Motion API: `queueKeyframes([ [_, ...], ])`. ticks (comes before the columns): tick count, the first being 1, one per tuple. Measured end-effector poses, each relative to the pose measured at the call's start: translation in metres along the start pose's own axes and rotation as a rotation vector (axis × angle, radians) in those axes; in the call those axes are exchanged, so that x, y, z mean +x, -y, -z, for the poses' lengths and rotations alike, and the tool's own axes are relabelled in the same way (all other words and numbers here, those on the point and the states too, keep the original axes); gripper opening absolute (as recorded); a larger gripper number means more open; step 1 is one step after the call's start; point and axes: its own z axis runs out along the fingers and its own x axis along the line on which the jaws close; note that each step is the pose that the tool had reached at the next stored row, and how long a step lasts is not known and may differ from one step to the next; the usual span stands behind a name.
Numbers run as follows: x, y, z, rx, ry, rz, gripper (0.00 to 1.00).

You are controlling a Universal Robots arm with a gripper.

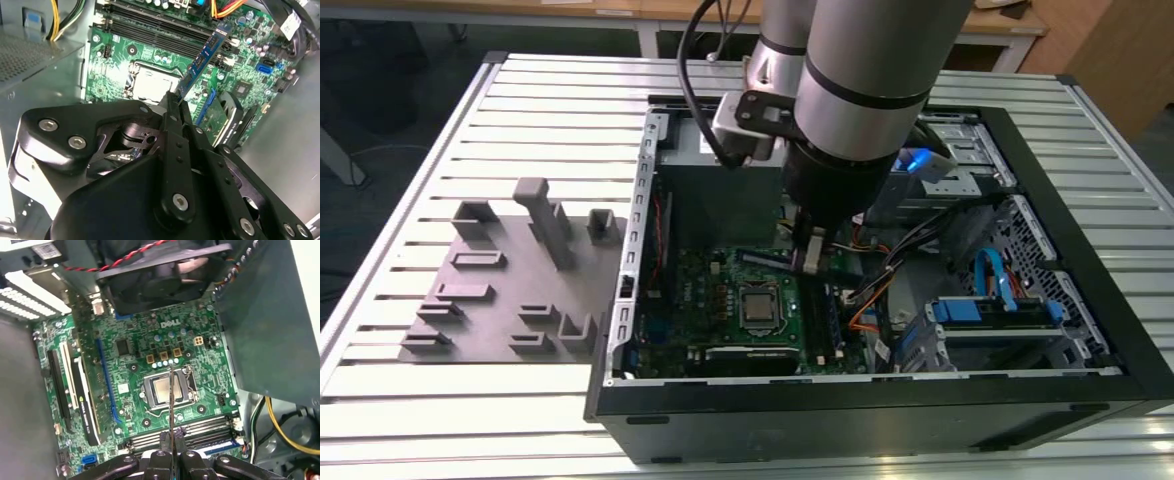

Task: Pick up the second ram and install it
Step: 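Insert the second ram into the second slot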

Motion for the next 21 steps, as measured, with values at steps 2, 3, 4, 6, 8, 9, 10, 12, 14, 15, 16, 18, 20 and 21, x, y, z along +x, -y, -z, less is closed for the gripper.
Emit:
queueKeyframes([
  [2,0.0000,0.0000,0.0000,0.0007,0.0010,-0.025,0.14],
  [3,0.0000,0.0000,-0.0001,0.0010,0.0015,-0.037,0.14],
  [4,0.0000,0.0000,-0.0001,0.0013,0.0019,-0.049,0.14],
  [6,0.0000,0.0000,-0.0002,0.0019,0.0029,-0.072,0.14],
  [8,0.0000,0.0000,-0.0002,0.0026,0.0038,-0.094,0.14],
  [9,0.0000,0.0000,-0.0002,0.0028,0.0041,-0.105,0.14],
  [10,0.0000,0.0000,-0.0003,0.0031,0.0046,-0.115,0.14],
  [12,0.0000,0.0000,-0.0003,0.0037,0.0054,-0.137,0.14],
  [14,0.0000,0.0000,-0.0004,0.0043,0.0063,-0.158,0.14],
  [15,0.0000,0.0000,-0.0004,0.0046,0.0068,-0.168,0.14],
  [16,0.0000,0.0000,-0.0005,0.0048,0.0072,-0.179,0.14],
  [18,0.0000,0.0000,-0.0005,0.0054,0.0080,-0.199,0.14],
  [20,0.0000,0.0000,-0.0005,0.0059,0.0087,-0.218,0.14],
  [21,0.0000,0.0000,-0.0006,0.0062,0.0091,-0.229,0.14],
])
